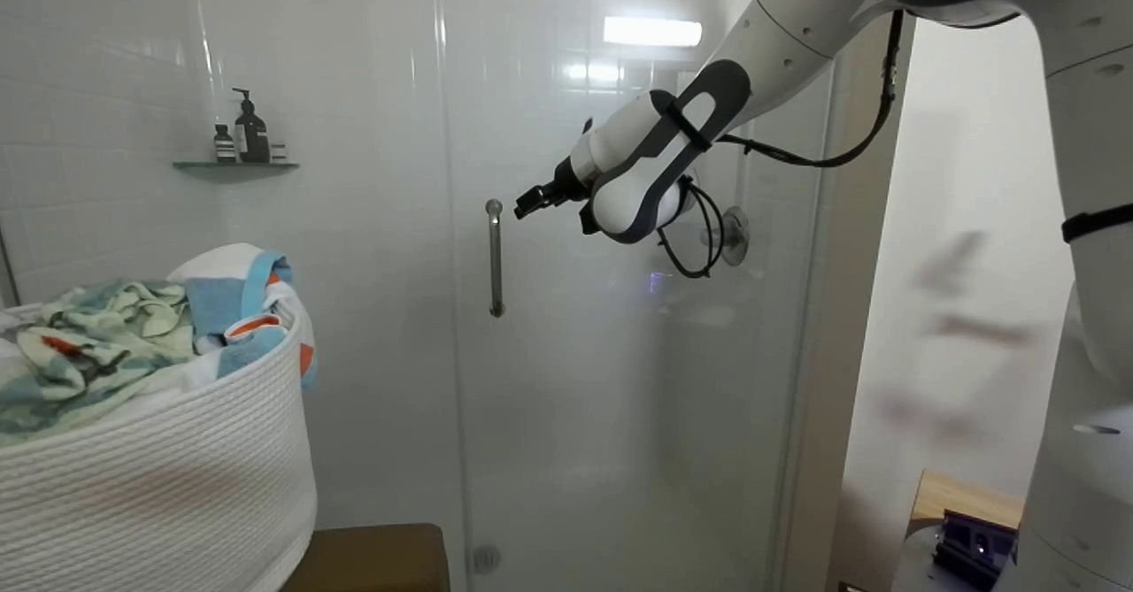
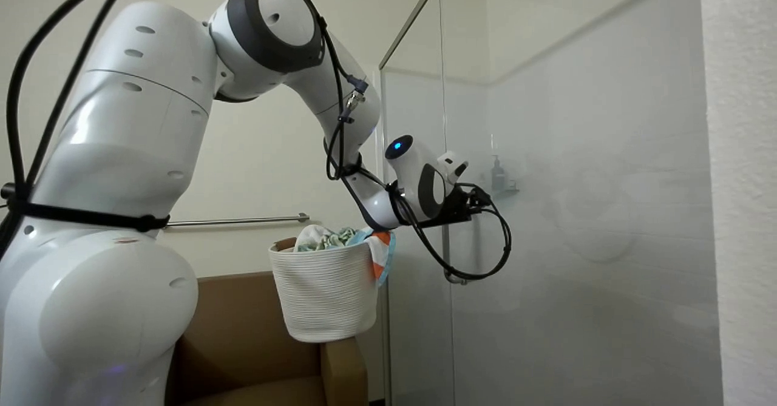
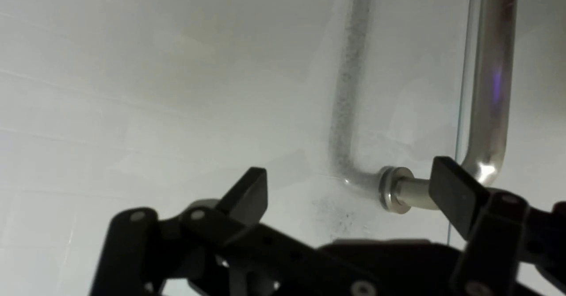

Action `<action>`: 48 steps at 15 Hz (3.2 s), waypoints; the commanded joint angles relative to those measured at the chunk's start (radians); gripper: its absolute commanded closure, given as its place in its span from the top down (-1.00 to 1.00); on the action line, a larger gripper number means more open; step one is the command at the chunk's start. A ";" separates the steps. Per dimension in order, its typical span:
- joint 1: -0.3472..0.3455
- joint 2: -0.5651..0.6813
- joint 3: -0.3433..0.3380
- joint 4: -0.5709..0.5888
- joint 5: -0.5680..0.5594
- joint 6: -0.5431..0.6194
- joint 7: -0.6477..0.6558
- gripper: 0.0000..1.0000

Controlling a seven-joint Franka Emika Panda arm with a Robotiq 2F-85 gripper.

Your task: Open the shower door

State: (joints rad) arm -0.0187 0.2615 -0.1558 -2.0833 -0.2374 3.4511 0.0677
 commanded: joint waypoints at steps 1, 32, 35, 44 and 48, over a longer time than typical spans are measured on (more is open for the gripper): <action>-0.034 0.035 0.039 0.041 0.042 0.016 -0.070 1.00; -0.415 -0.090 0.356 -0.181 -0.381 0.012 0.127 1.00; -0.466 -0.036 0.396 -0.133 -0.371 0.012 0.108 1.00; -0.585 0.077 0.525 -0.029 -0.354 0.012 0.051 1.00; -0.613 0.083 0.577 -0.017 -0.350 0.012 0.032 1.00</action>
State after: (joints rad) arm -0.5952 0.3310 0.3743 -2.1151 -0.5758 3.4517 0.1412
